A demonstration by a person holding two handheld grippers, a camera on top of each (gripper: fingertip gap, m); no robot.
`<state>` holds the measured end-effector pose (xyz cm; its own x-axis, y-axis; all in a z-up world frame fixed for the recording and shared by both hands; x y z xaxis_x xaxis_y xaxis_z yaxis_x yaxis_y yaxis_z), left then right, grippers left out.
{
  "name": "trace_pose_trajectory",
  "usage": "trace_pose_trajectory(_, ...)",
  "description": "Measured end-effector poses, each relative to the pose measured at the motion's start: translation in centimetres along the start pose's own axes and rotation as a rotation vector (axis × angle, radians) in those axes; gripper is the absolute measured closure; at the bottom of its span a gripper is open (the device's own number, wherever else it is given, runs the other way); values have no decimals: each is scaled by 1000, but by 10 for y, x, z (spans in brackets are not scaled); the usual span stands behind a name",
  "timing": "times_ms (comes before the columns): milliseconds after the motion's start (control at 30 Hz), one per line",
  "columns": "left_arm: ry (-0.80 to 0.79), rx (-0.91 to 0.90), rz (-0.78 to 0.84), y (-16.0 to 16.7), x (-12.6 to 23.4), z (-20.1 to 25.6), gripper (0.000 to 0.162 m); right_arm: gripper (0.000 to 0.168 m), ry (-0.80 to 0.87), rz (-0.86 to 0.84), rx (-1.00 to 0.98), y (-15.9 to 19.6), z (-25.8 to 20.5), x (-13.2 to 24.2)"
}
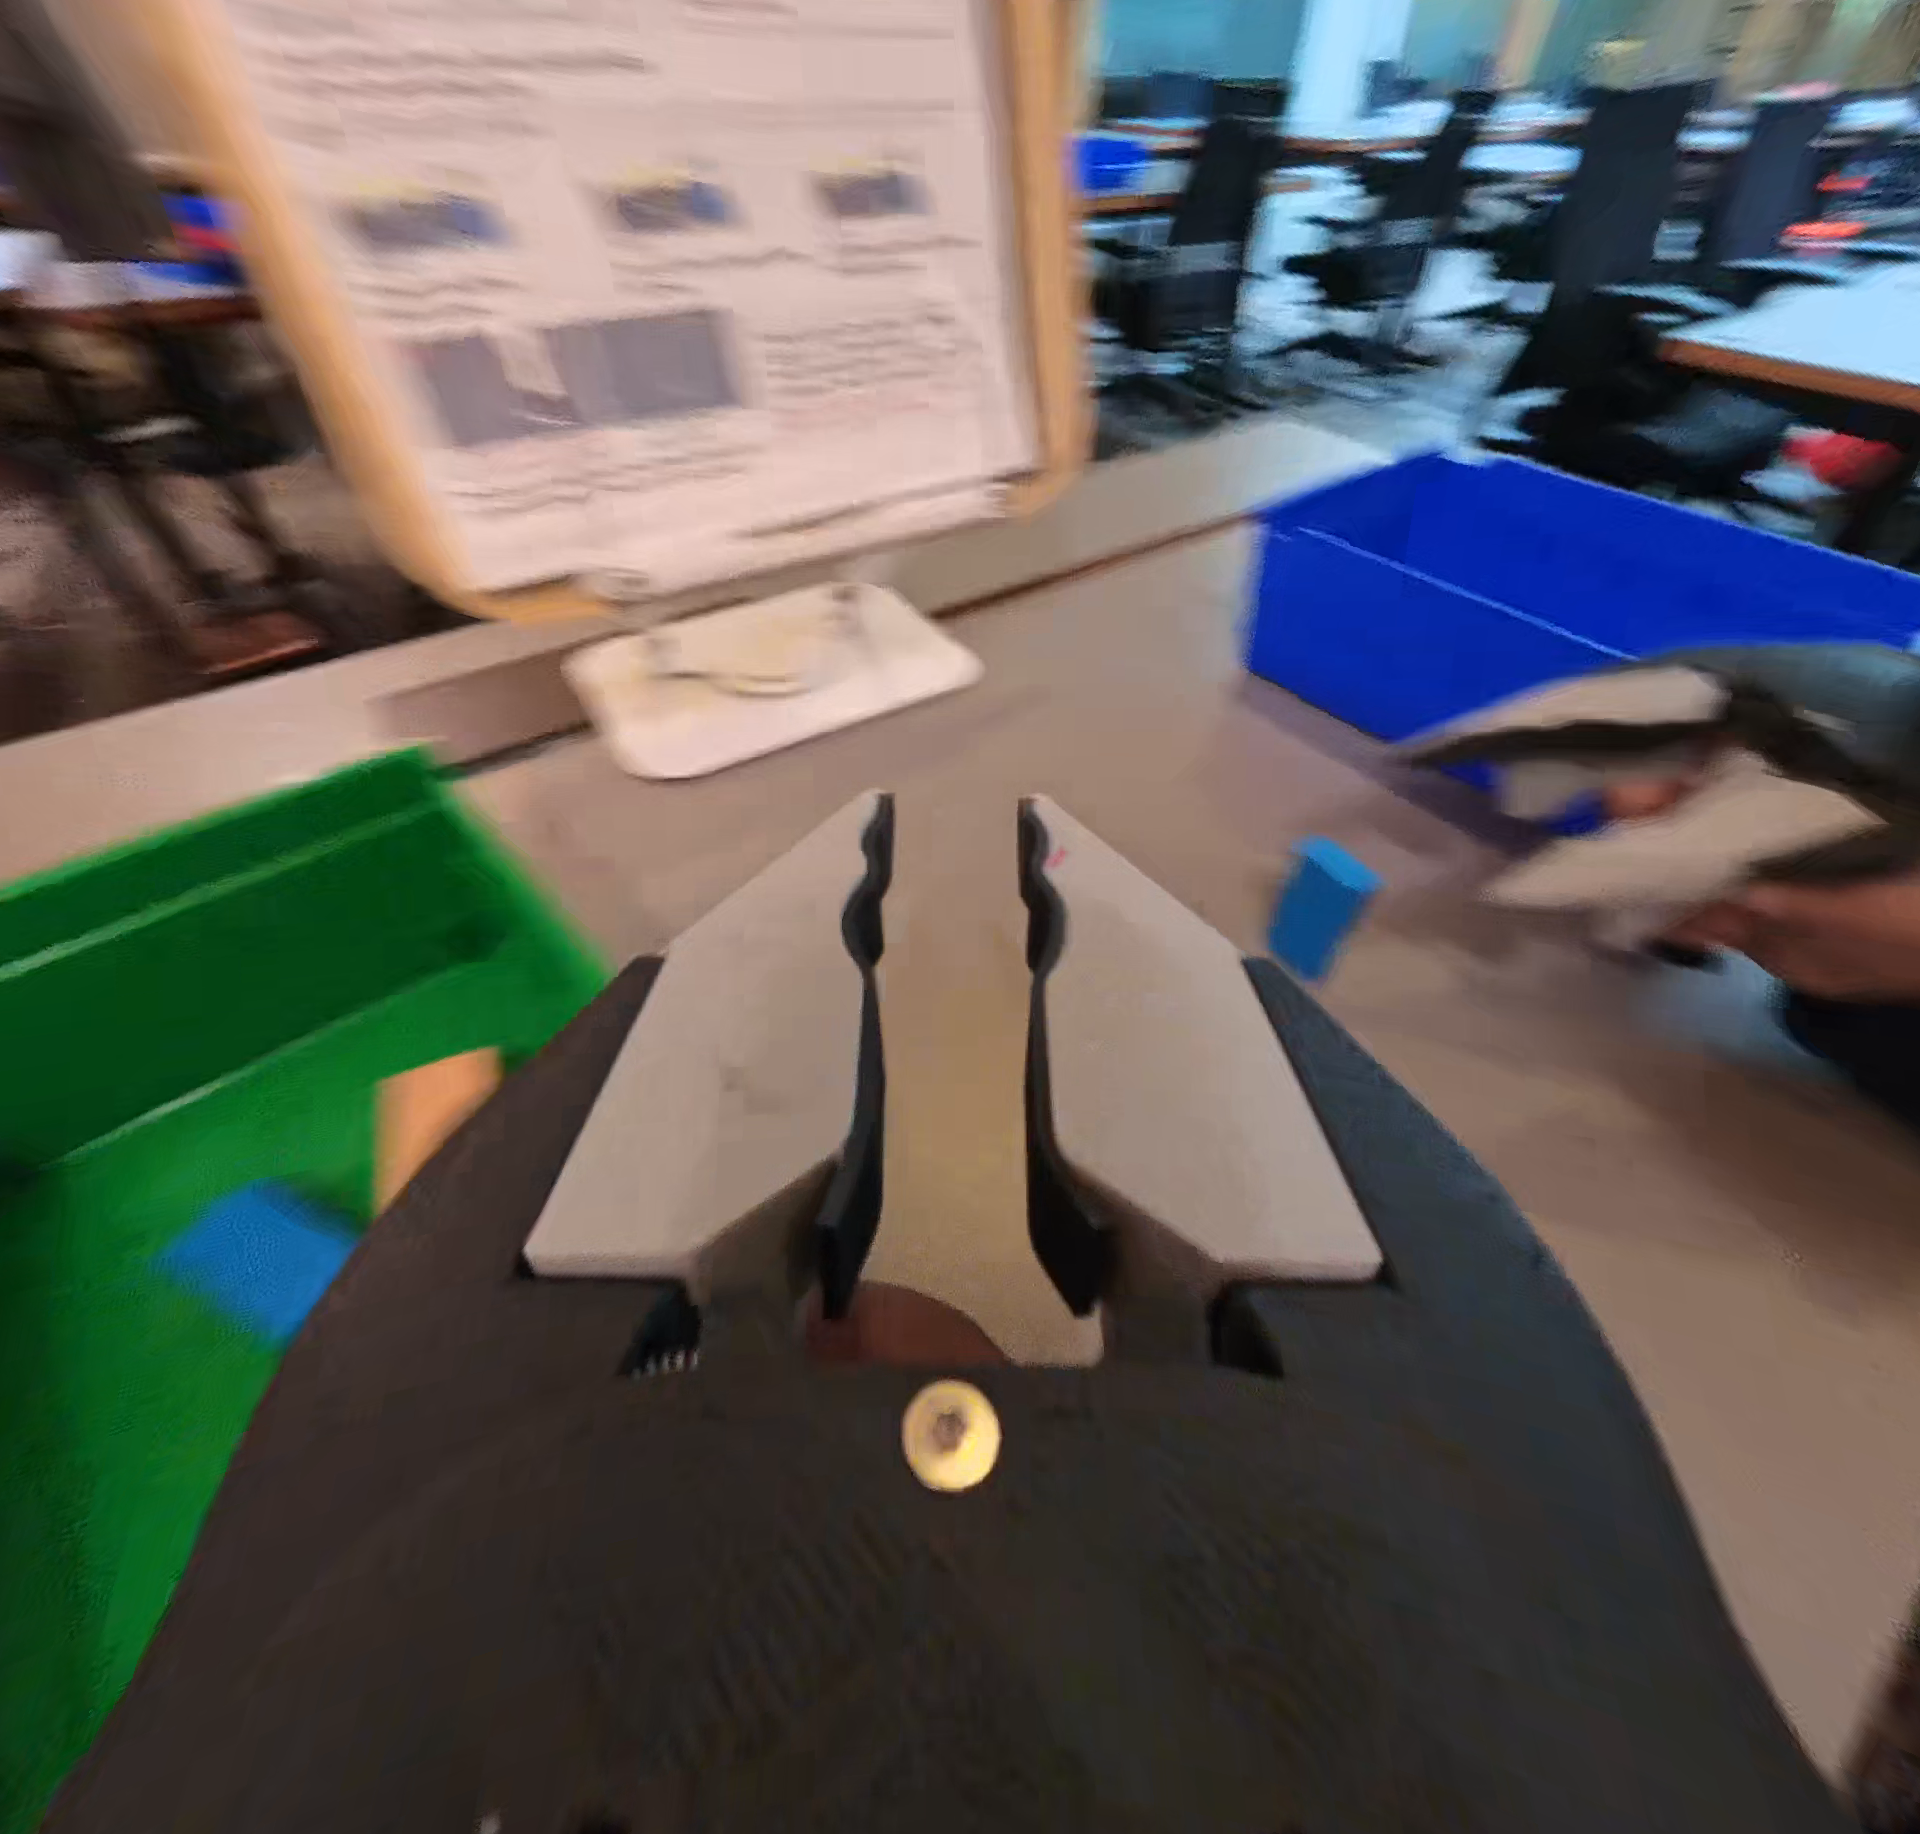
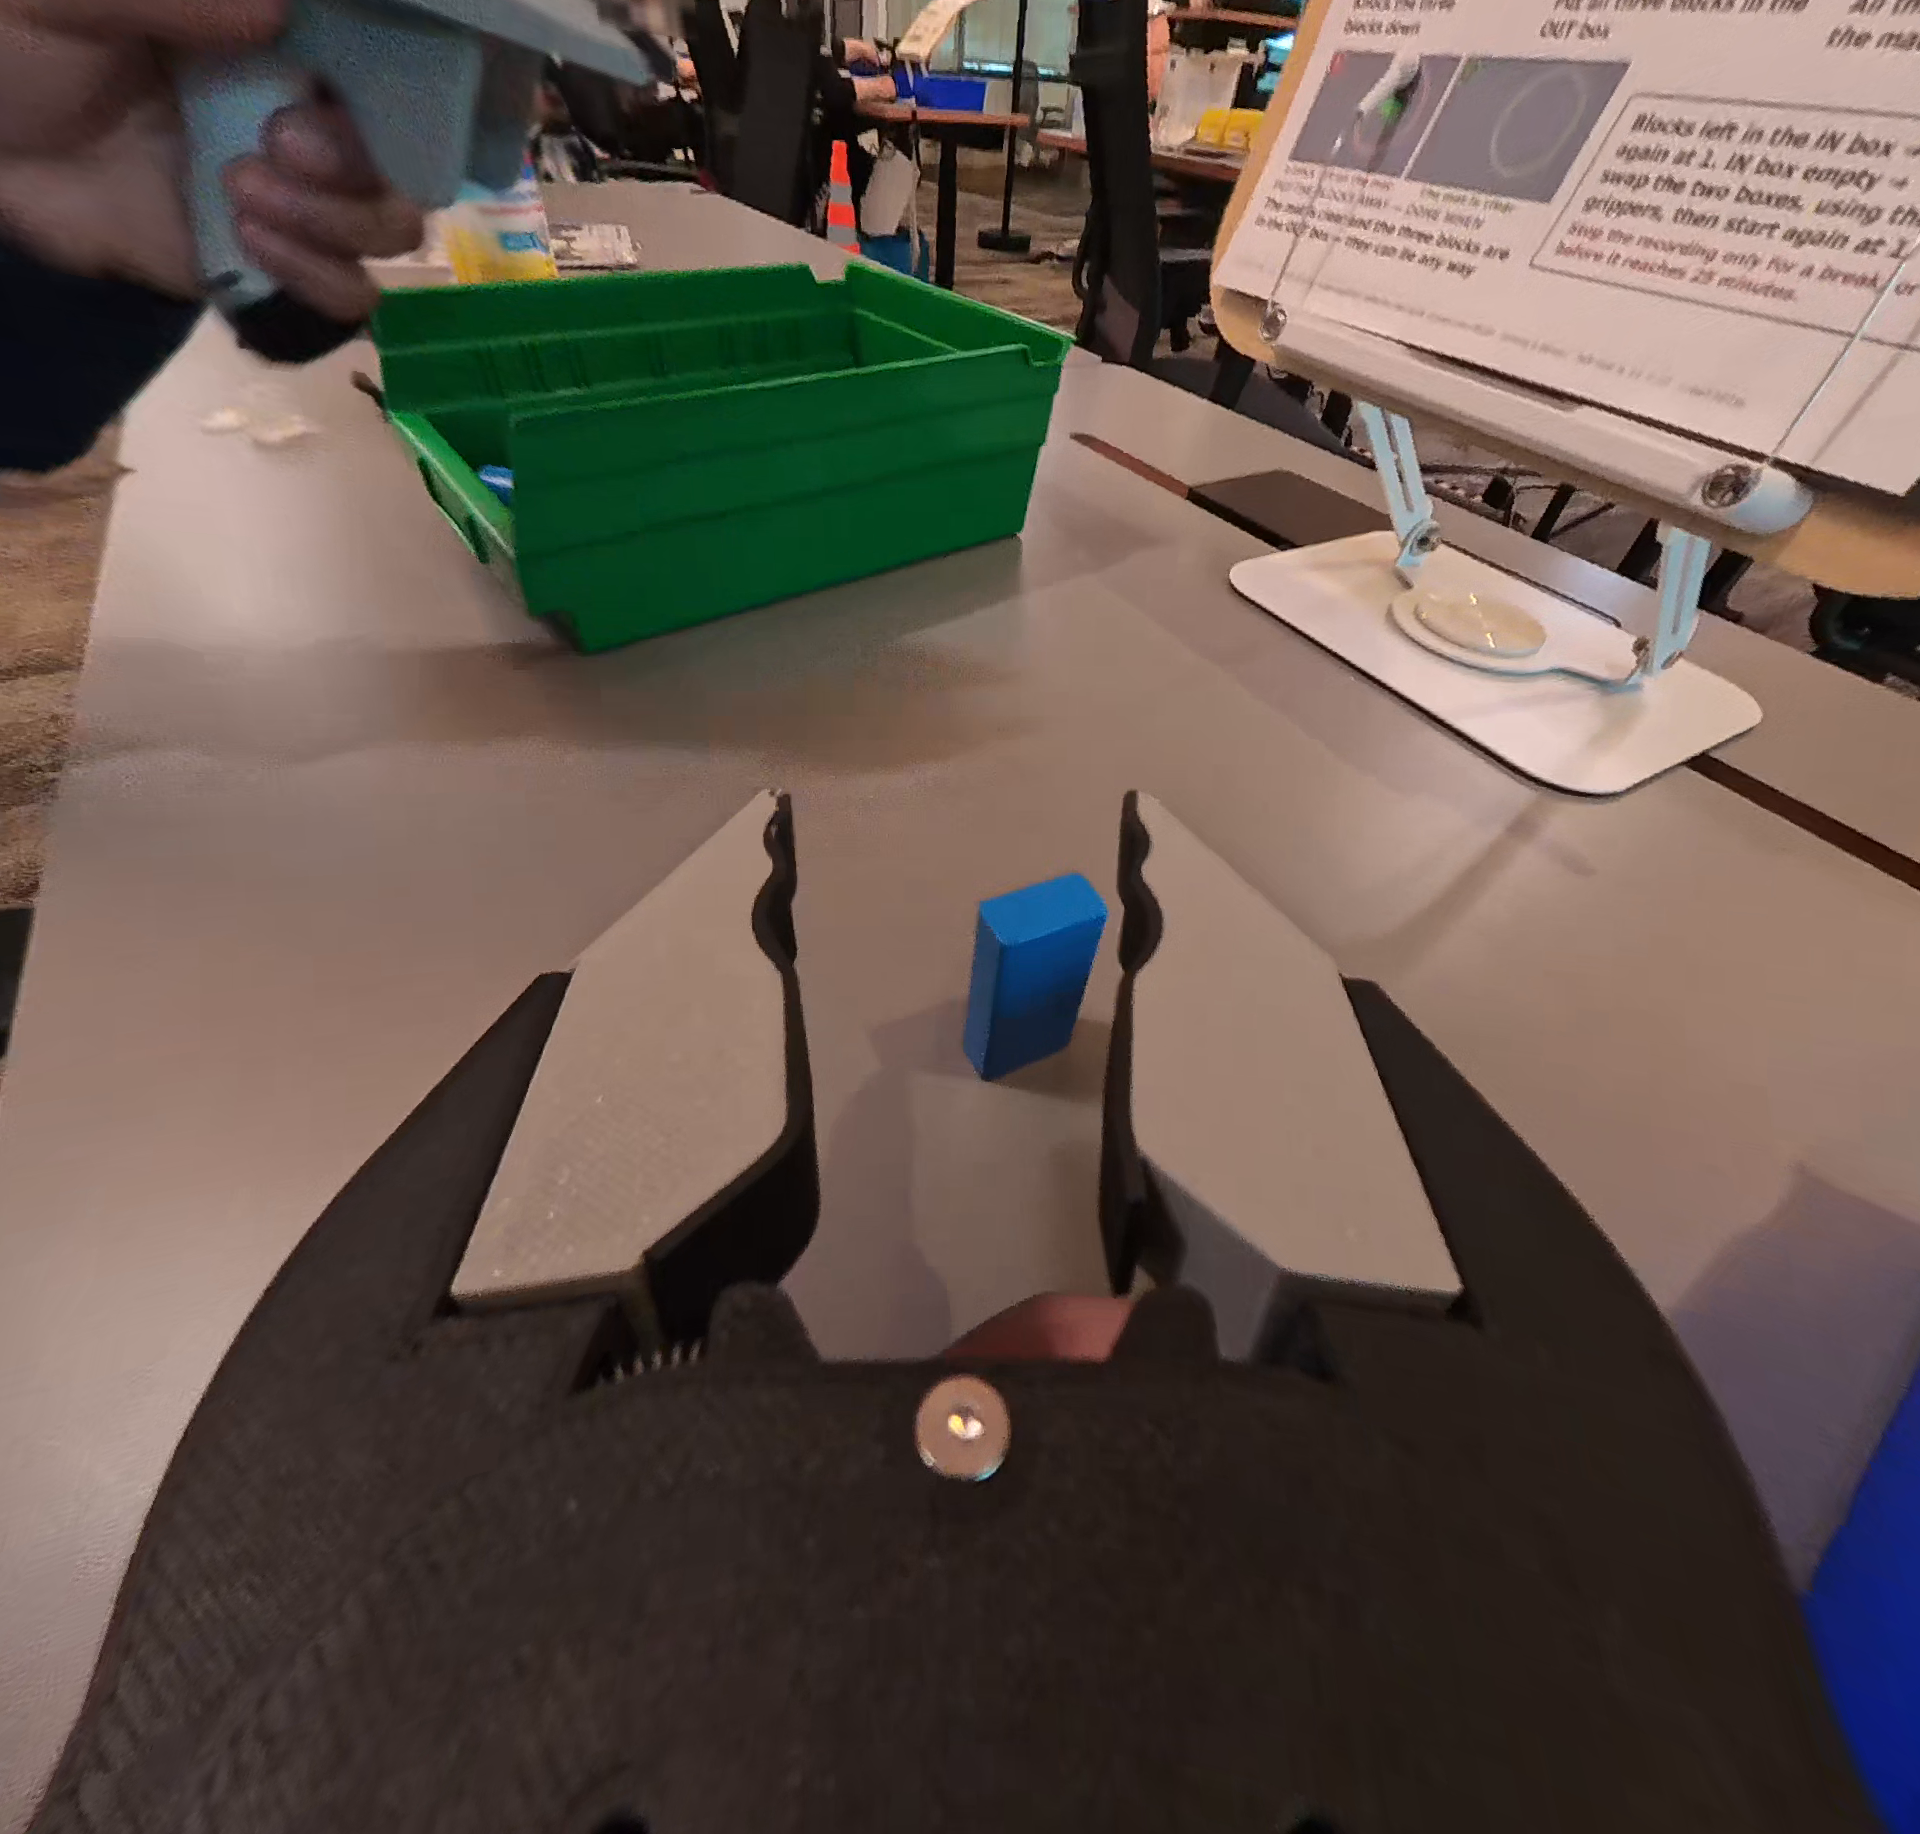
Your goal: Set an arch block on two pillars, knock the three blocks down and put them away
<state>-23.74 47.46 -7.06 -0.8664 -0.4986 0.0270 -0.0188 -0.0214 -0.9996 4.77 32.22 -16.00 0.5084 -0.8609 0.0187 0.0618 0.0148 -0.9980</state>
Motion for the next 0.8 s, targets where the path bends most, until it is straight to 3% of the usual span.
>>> trace_pose_trajectory(33, -64, 2, -31, -5, 3, -28, 135, 108, -10, 6, -1, -1, -2, 0)
trace_pose_trajectory(100, -179, 24, -153, 1, -2, -83, 116, 108, -7, 1, 13, -2, -4, -1)
trace_pose_trajectory(200, -355, 90, -453, 43, -20, -154, 95, 109, -8, -1, 25, -2, -7, -1)
trace_pose_trajectory(267, -407, 180, -598, 74, -31, -179, 93, 109, -12, 4, 23, -3, -8, -1)
trace_pose_trajectory(367, -511, 229, -705, 102, -43, -198, 92, 108, -13, 4, 25, -3, -10, -2)
trace_pose_trajectory(500, -567, 165, -850, 124, -48, -199, 97, 109, -23, 0, 41, -4, -14, -2)
trace_pose_trajectory(533, -559, 162, -851, 126, -48, -197, 98, 109, -27, 3, 40, -5, -14, -2)
trace_pose_trajectory(567, -548, 171, -836, 126, -49, -195, 119, 109, -31, 6, 39, -5, -15, -2)
trace_pose_trajectory(600, -539, 171, -834, 127, -49, -194, 126, 109, -33, 7, 37, -5, -16, -2)
trace_pose_trajectory(800, -432, 153, -863, 124, -49, -189, 128, 112, -27, 9, 65, -7, -19, -1)
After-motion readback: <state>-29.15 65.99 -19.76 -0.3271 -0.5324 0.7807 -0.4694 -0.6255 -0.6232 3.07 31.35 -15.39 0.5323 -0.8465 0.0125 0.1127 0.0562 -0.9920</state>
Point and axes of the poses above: each gripper's, where its closed fingertips meet, x back along the fingers, y out of its underside, z = x × y across the jaws, the point moved 9 cm from there along x, back along the fingers, and after that the axes turned 11 degrees about z, right-handed, at the moved point
